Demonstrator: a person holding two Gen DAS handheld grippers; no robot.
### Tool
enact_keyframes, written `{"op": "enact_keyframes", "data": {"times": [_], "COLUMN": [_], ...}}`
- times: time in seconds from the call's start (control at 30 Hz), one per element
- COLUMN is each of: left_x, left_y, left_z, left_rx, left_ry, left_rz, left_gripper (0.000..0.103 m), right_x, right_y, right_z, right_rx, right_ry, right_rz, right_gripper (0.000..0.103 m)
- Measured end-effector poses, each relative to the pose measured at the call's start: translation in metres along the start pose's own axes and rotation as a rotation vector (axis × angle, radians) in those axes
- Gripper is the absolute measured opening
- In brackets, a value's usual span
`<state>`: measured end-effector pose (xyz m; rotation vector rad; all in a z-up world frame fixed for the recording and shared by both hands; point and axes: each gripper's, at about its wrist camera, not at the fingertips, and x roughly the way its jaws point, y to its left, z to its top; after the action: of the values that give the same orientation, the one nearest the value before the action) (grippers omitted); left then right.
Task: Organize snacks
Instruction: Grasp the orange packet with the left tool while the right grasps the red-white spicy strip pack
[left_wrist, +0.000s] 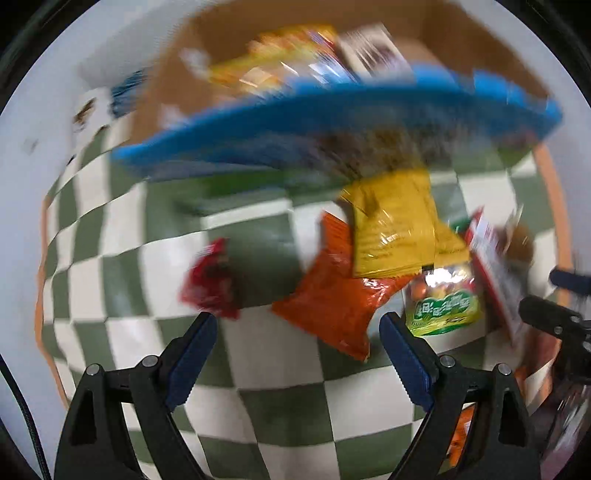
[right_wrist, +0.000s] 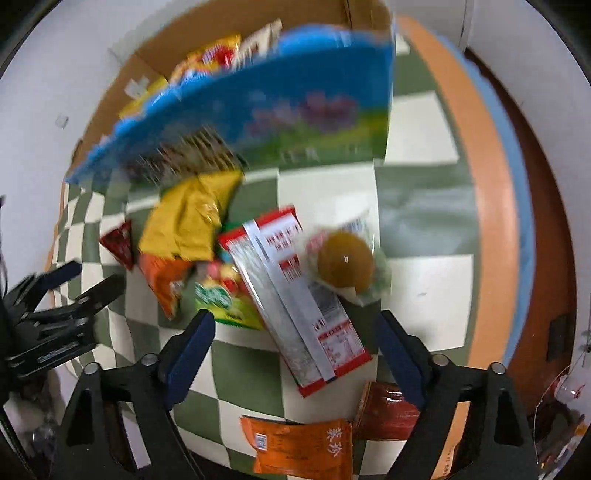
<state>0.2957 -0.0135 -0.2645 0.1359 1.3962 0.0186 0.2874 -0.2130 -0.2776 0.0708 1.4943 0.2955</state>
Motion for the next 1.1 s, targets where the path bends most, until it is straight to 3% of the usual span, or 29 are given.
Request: {"op": "enact_keyframes", "data": {"times": [0.1, 0.23, 0.27, 0.3, 0.37, 0.43, 0.5, 0.67, 0.87, 0.97, 1.1], "left_x": [0.024, 0.043, 0.047, 0.05, 0.051, 0.051, 0.052, 0.05, 0.061, 0.069, 0.075], "left_y": [-0.014, -0.025, -0.026, -0.024, -0.018, -0.009, 0.003, 0.025, 0.039, 0.042, 0.049], "left_z": [0.012, 0.026, 0.028, 0.029, 0.026, 0.018, 0.003, -0.043, -0.082, -0.089, -0.099], "left_rx": [0.093, 0.152, 0.143, 0.123, 0.074, 0.019, -0.06, -0.176, -0.217, -0.234, -0.236], "left_ry": [0.042, 0.06, 0.063, 0.075, 0.077, 0.095, 0.123, 0.188, 0.242, 0.257, 0.24], "left_rz": [0.001, -0.069, -0.093, -0.119, -0.136, -0.161, -0.18, -0.15, -0.2, -0.221, -0.217], "left_gripper": [0.09, 0.087, 0.08, 0.062, 0.056, 0.054, 0.05, 0.05, 0.051, 0.052, 0.052], "right_x": [0.015, 0.038, 0.044, 0.048, 0.051, 0.049, 0.047, 0.049, 0.057, 0.049, 0.059], "right_y": [-0.003, -0.009, -0.011, -0.013, -0.014, -0.013, -0.012, -0.009, 0.005, 0.015, 0.015], "right_z": [0.002, 0.007, 0.008, 0.009, 0.009, 0.007, 0.003, -0.018, -0.044, -0.045, -0.048], "right_rx": [-0.03, -0.042, -0.033, -0.024, -0.005, 0.013, 0.044, 0.122, 0.15, 0.096, 0.131], "right_ry": [0.038, 0.075, 0.082, 0.085, 0.075, 0.064, 0.063, 0.101, 0.2, 0.173, 0.17], "right_rz": [-0.003, -0.023, -0.018, -0.021, -0.04, -0.04, -0.043, -0.02, 0.053, -0.015, -0.056], "right_gripper": [0.088, 0.088, 0.089, 0.088, 0.084, 0.069, 0.066, 0.065, 0.065, 0.078, 0.078]}}
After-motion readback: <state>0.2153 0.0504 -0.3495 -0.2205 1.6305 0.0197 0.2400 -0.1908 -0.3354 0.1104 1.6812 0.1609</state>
